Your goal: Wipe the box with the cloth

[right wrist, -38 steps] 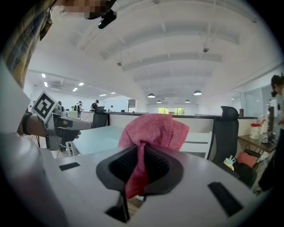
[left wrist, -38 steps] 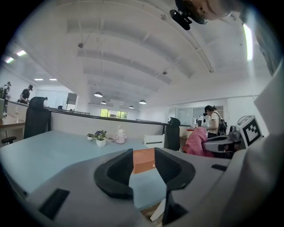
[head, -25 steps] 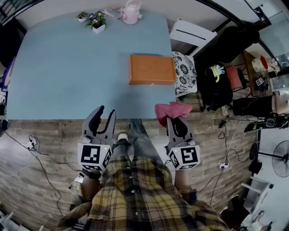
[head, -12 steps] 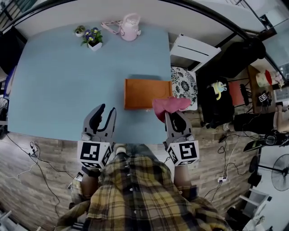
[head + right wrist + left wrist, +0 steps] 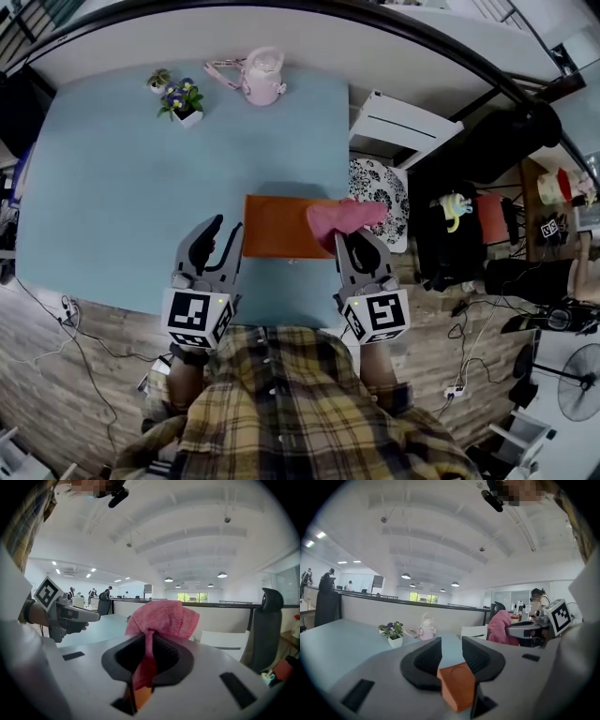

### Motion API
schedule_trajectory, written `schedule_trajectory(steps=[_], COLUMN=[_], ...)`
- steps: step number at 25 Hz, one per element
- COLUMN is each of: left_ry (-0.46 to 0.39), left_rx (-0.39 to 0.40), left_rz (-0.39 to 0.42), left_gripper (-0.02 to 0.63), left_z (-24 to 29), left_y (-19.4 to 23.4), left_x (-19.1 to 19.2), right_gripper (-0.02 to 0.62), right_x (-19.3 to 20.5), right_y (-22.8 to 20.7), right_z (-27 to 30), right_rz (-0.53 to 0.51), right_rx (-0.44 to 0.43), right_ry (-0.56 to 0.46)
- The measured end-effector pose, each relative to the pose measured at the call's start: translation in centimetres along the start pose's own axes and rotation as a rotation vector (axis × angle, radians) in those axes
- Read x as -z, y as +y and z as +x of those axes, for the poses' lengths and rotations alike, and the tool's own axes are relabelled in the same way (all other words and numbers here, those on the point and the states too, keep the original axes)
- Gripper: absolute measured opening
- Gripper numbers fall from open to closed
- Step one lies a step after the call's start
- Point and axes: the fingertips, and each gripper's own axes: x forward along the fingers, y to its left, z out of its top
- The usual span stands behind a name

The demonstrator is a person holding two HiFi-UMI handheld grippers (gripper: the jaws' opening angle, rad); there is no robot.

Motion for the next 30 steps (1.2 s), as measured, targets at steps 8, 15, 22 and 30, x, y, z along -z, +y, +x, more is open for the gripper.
schedule_trajectory(steps=[8,15,22,30], left_ry=[0.041,0.072,0.112,0.197], left_rx=[0.017,0.056,0.081,0.102], left_rz=[0.005,0.001,0.003,-0.038], left_gripper=[0.126,0.126,0.123,0.121], left_z=[2.1,3.0,3.9,4.7], left_y=[0.7,1.6,2.0,1.8], left_x=[0.1,1.2,2.6,5.9], right_gripper=[0.048,0.048,0.048,0.048], right_x=[-0.1,0.9,1.9,3.3], right_y=[-0.7,0.0,0.6,1.7], right_z=[2.3,3.5,4.4,5.4], right_rz=[0.019,0.037,0.018,0.000], right_rx=[-0.011,0.014,0.011,-0.031], right_ry=[0.016,0.047,0.085,0.131])
